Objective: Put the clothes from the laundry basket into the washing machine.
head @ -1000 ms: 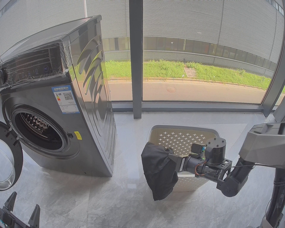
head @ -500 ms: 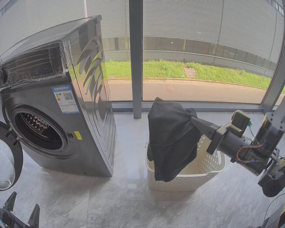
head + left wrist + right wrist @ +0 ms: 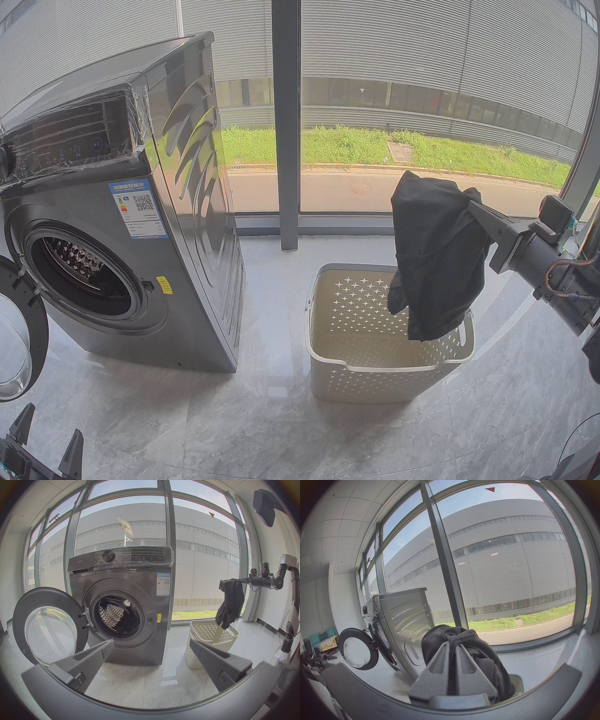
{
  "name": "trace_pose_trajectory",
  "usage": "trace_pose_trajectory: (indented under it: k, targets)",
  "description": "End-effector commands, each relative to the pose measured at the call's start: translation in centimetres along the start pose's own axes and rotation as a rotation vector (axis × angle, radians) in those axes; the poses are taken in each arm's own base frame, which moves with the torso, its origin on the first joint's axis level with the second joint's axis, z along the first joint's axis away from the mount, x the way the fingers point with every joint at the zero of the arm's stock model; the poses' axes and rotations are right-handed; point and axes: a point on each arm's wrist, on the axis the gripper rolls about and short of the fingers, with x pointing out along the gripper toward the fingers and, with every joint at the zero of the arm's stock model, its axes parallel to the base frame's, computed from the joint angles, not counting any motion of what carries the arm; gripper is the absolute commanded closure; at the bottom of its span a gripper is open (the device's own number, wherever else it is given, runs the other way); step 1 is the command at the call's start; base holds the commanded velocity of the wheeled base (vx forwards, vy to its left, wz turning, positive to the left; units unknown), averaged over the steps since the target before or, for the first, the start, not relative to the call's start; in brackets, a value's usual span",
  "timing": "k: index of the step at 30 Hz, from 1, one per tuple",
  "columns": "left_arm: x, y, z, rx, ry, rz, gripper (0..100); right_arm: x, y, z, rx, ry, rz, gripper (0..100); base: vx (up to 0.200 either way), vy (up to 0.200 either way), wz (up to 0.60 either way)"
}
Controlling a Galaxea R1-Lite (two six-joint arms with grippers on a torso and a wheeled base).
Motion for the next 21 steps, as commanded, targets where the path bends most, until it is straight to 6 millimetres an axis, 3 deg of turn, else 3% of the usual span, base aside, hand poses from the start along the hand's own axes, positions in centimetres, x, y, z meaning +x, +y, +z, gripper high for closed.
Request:
trace_pose_trajectory:
  k: [1,10,21]
  targets:
    - [0.0,0.0,-0.5,0.003,0.001,0.0,0,-2.1,0.6,3.1,-0.001,-0.084,-0.002,100,-0.2,0.0,0.0]
    - [0.0,0.0,-0.5,-0.003,0.0,0.0,0,-3.7,1.5,4.4,0.006,-0.081,0.042,100,0.0,0.0,0.0]
    - [0.0,0.0,-0.5,-0.023,0.0,0.002,0,-3.6,2.0,3.9,0.013,-0.062,0.065,100,0.0,0.2,0.0]
